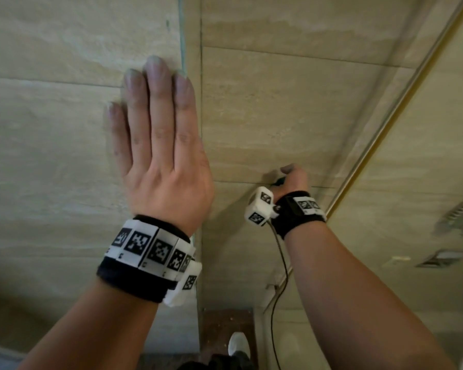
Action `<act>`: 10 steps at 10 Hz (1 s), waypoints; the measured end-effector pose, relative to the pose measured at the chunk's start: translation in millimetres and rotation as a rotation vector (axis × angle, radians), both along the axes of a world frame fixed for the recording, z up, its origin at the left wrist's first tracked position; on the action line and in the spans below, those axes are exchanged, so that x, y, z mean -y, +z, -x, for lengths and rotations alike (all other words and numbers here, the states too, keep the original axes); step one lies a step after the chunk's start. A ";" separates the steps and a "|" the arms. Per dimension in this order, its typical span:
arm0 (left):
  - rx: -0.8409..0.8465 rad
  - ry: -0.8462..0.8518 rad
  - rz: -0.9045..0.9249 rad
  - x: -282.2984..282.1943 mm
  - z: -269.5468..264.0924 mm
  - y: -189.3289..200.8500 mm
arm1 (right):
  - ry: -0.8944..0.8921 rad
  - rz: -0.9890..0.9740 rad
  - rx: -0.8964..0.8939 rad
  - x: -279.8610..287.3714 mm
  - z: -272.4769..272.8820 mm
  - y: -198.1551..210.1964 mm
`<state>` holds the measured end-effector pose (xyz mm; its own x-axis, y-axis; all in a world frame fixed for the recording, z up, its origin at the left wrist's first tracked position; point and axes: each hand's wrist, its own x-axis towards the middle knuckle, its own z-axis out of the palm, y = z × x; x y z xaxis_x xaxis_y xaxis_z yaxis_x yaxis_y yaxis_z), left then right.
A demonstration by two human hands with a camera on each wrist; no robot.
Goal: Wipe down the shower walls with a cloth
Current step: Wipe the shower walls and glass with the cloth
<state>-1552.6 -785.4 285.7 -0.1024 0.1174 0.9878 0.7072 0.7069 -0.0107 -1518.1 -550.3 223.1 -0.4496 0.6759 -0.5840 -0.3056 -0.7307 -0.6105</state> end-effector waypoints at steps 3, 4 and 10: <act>0.004 0.020 0.004 -1.1 -0.7 -0.8 | -0.094 -0.556 0.595 -70.8 -21.0 33.6; 0.008 0.023 -0.005 -2.4 -0.3 -0.8 | -0.207 -0.821 0.647 -69.6 -15.4 86.1; -0.007 -0.015 0.006 1.2 -0.2 -2.4 | -0.292 -1.064 0.649 -68.8 -23.3 135.6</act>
<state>-1552.4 -786.6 283.3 -0.0933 0.1251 0.9877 0.7179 0.6959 -0.0203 -1494.8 -481.5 358.7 -0.0431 0.9680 0.2473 0.2006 0.2509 -0.9470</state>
